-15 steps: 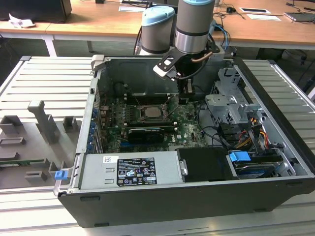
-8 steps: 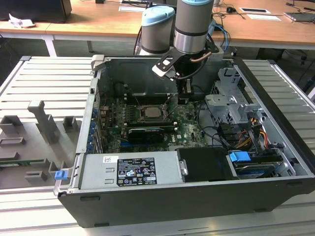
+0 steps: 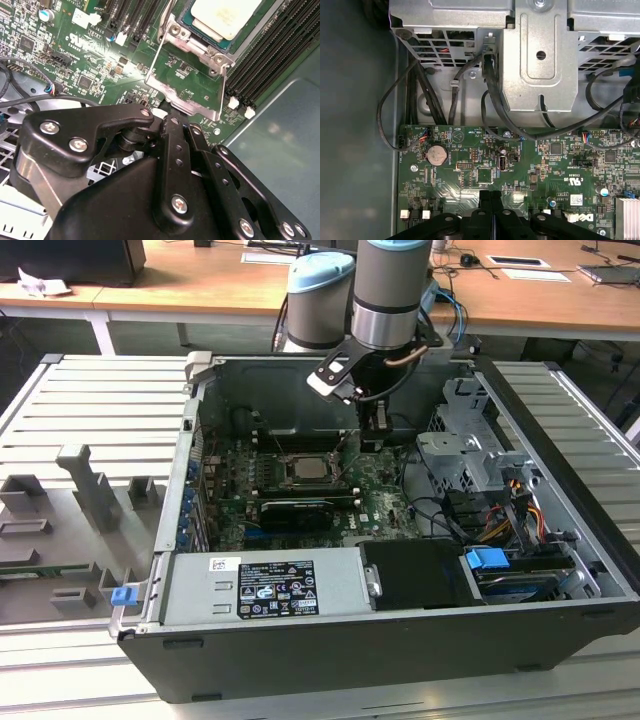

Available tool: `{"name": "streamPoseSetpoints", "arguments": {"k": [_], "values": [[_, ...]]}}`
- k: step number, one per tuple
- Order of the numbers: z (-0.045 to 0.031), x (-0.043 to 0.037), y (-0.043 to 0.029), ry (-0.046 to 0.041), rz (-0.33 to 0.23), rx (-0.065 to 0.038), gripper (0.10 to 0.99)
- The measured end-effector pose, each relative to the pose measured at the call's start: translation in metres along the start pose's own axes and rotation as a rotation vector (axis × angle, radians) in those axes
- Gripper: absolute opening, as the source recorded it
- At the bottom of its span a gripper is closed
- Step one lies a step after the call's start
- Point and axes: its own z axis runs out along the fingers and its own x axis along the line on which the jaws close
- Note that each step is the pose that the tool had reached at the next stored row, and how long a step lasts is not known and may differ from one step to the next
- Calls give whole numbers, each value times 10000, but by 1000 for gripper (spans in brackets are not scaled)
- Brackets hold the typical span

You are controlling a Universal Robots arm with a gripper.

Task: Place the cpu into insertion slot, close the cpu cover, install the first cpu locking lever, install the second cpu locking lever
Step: 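Close the cpu cover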

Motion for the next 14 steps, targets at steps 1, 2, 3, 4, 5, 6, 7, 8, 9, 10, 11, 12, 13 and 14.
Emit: {"name": "streamPoseSetpoints", "arguments": {"k": [1,2,3,4,5,6,7,8,9,10,11,12,13,14], "values": [[0,0,-3,0,0,0,106],[0,0,-7,0,0,0,106],[-1,0,-12,0,0,0,106],[-1,0,-14,0,0,0,106],[-1,0,-19,0,0,0,106],[-1,0,-22,0,0,0,106],[-1,0,-24,-1,0,0,106],[-1,0,-27,0,0,0,106],[-1,0,-29,0,-1,0,106],[-2,0,-32,0,-1,0,106],[-1,0,-35,0,0,-1,106],[-2,0,-38,0,1,0,106],[-2,1,-41,0,0,0,106],[-2,1,-44,0,1,0,106]]}}
